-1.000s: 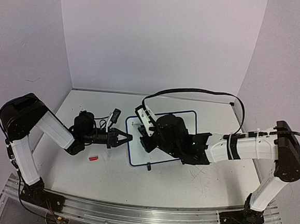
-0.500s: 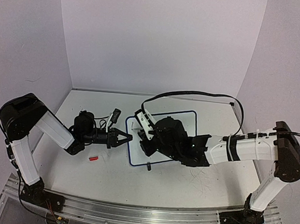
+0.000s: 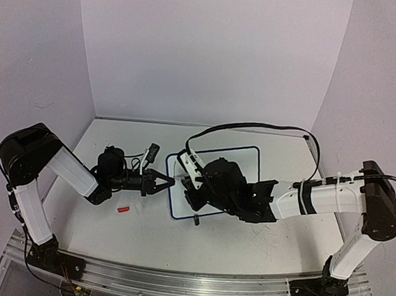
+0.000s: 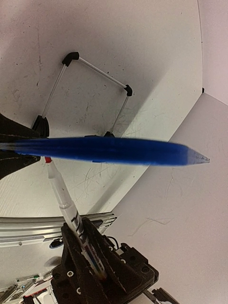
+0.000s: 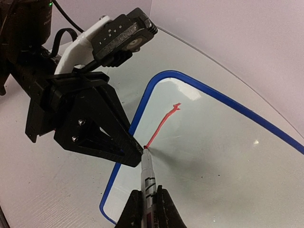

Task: Write a sentence on the whiteboard

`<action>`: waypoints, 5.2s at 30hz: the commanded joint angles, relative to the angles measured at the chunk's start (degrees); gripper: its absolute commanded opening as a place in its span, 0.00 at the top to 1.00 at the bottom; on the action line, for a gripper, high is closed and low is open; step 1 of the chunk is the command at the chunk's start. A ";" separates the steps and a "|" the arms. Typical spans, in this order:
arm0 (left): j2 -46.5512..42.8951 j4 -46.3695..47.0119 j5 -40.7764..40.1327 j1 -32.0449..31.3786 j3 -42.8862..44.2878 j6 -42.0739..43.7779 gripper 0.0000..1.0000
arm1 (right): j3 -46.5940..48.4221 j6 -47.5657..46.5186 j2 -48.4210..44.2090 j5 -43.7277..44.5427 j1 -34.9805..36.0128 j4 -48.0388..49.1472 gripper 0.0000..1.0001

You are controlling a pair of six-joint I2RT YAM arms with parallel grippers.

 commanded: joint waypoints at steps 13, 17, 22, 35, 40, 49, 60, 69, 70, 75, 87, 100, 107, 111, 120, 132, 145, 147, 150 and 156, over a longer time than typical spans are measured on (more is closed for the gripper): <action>-2.32 -0.58 -0.62 0.15 -0.46 1.21 1.00 | 1.45 -0.54 -3.73 3.53 -0.79 2.83 1.00; -2.36 -0.65 -0.56 0.15 -0.38 1.27 1.00 | 1.94 -0.95 -2.92 3.62 -0.87 3.12 1.00; -2.47 -0.74 -0.64 0.14 -0.45 1.37 1.00 | 2.23 -0.96 -2.19 4.66 -1.23 3.51 1.00; -2.76 -1.11 -0.46 0.14 -0.47 1.53 1.00 | 2.05 -1.50 -1.56 6.53 -1.32 4.59 1.00; -2.84 -1.14 -0.38 0.12 -0.29 1.54 1.00 | 1.86 -1.27 -0.74 6.45 -1.30 4.41 1.00; -2.94 -1.24 -0.30 0.11 -0.11 1.53 1.00 | 1.49 -0.41 -0.34 5.60 -1.28 3.47 1.00; -3.05 -1.35 -0.28 0.14 -0.01 1.62 1.00 | 1.54 0.95 0.61 3.44 -0.43 2.44 1.00; -3.22 -1.57 -0.47 0.14 -0.10 1.71 1.00 | 2.14 1.01 1.51 3.06 0.07 2.30 1.00; -3.23 -1.63 -0.47 0.15 -0.10 1.72 1.00 | 2.14 1.01 1.47 3.46 0.07 2.30 1.00; -3.23 -1.69 -0.61 0.15 -0.18 1.80 1.00 | 1.73 2.43 0.86 6.26 0.07 2.30 1.00; -3.44 -2.16 -0.91 0.14 -0.27 2.04 1.00 | -1.47 3.68 -1.16 9.42 0.07 1.32 1.00; -3.46 -3.07 -1.09 0.15 -0.01 2.34 1.00 | -3.91 4.53 -2.97 10.25 0.07 0.63 1.00; -3.84 -3.48 -1.34 0.15 -0.10 2.63 1.00 | -2.89 3.44 -3.79 6.32 0.07 1.55 1.00; -3.50 -3.61 -1.35 0.14 -0.10 2.68 1.00 | -5.74 2.53 -9.99 -0.71 0.05 6.91 1.00; -3.98 -3.85 -1.35 0.14 -0.09 2.94 1.00 | -5.36 2.77 -7.58 -2.19 -2.80 6.61 1.00; -4.11 -4.15 -1.44 0.15 -0.34 3.10 1.00 | -4.00 2.24 -5.03 -2.41 -2.78 6.66 1.00; -3.94 -4.37 -1.35 0.15 -0.01 3.12 1.00 | -3.26 3.19 -3.83 2.49 -2.76 4.88 1.00; -3.93 -4.41 -1.35 0.15 0.14 3.05 1.00 | -3.37 3.34 -4.04 3.40 -2.78 4.66 1.00; -4.05 -4.49 -1.38 0.13 0.25 3.10 1.00 | -3.72 3.79 -4.40 4.93 -2.79 4.21 1.00; -4.00 -4.82 -1.43 0.15 0.34 3.06 1.00 | -4.36 4.38 -5.16 7.19 -2.82 4.06 1.00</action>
